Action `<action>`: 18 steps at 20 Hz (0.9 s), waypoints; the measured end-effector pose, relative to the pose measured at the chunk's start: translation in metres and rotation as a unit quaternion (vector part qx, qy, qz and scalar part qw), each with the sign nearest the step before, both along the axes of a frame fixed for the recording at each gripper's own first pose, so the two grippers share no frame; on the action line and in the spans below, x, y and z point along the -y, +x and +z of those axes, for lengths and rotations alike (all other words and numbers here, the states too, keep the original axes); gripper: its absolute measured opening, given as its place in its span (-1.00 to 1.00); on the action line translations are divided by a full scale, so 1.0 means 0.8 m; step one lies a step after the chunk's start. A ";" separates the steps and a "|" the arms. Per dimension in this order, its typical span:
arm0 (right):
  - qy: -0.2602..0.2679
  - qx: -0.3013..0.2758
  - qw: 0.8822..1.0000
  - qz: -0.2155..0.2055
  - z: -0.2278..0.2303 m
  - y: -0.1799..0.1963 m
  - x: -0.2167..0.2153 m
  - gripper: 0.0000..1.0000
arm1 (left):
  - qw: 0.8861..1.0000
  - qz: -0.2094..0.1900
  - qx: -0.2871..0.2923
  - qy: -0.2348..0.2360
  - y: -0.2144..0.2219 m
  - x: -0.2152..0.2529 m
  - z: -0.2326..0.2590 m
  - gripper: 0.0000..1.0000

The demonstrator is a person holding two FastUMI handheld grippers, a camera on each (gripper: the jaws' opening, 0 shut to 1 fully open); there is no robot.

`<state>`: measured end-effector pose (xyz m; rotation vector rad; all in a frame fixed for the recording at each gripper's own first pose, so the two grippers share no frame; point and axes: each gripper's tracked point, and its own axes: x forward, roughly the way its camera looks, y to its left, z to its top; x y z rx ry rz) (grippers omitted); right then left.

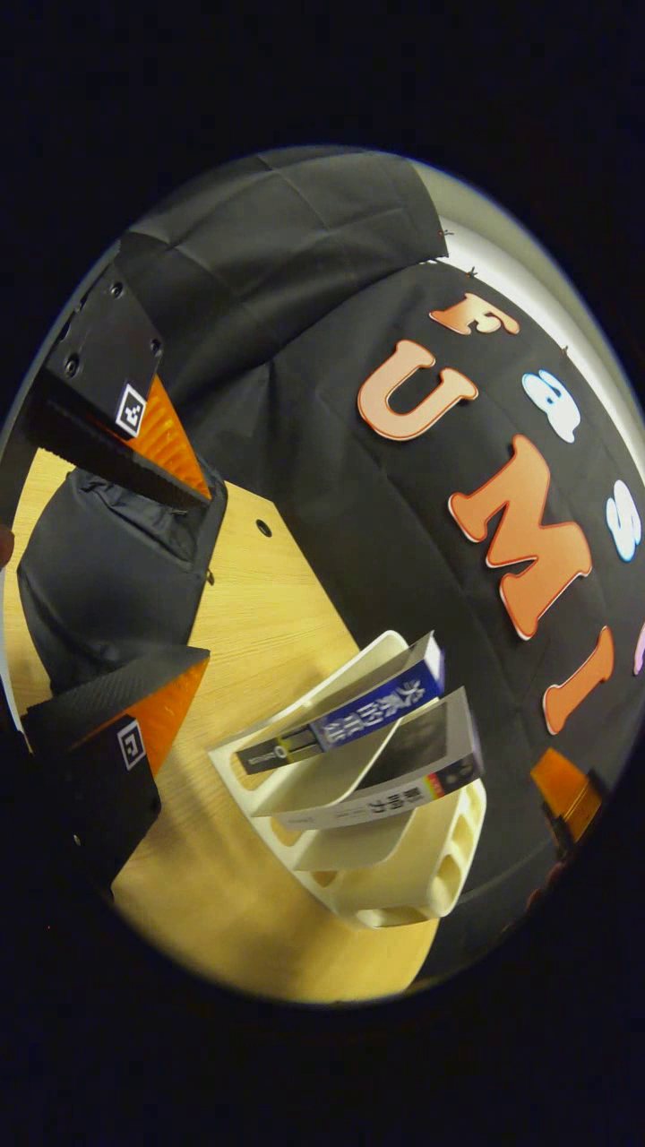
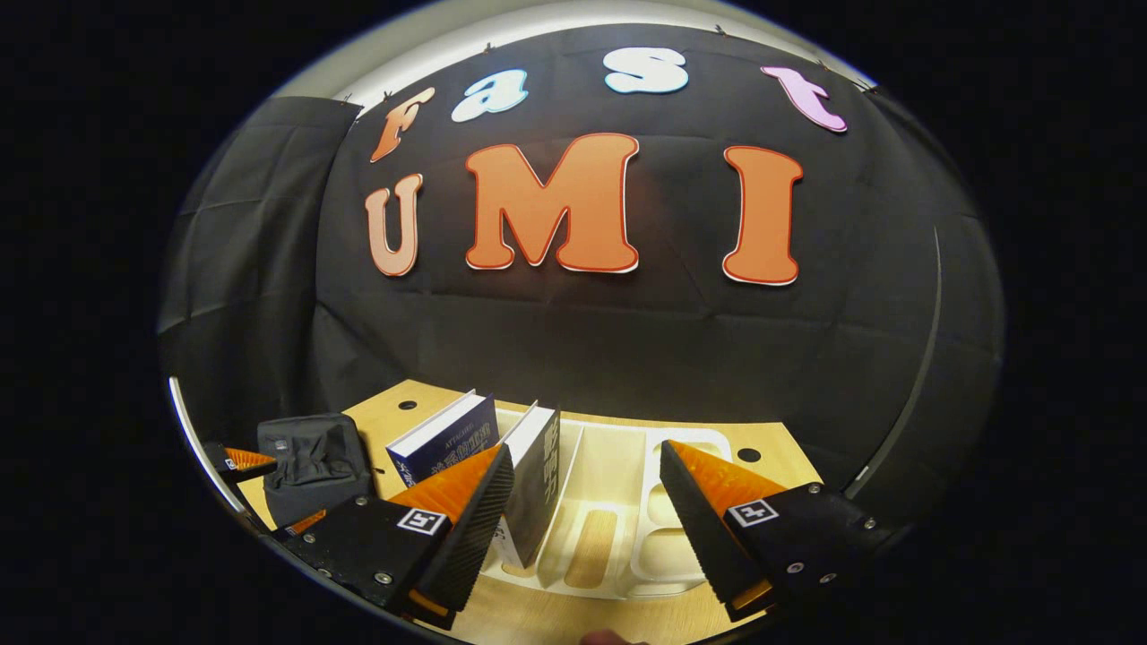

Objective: Open the schoolbag, grab two books from the bookshelf and put them into the schoolbag.

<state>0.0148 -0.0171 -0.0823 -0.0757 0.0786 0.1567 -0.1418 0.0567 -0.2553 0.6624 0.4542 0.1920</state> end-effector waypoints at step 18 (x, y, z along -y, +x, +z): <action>-0.008 -0.007 0.999 0.038 -0.011 0.006 0.007 0.96 | 0.984 0.067 -0.116 0.119 -0.043 -0.071 -0.116 0.96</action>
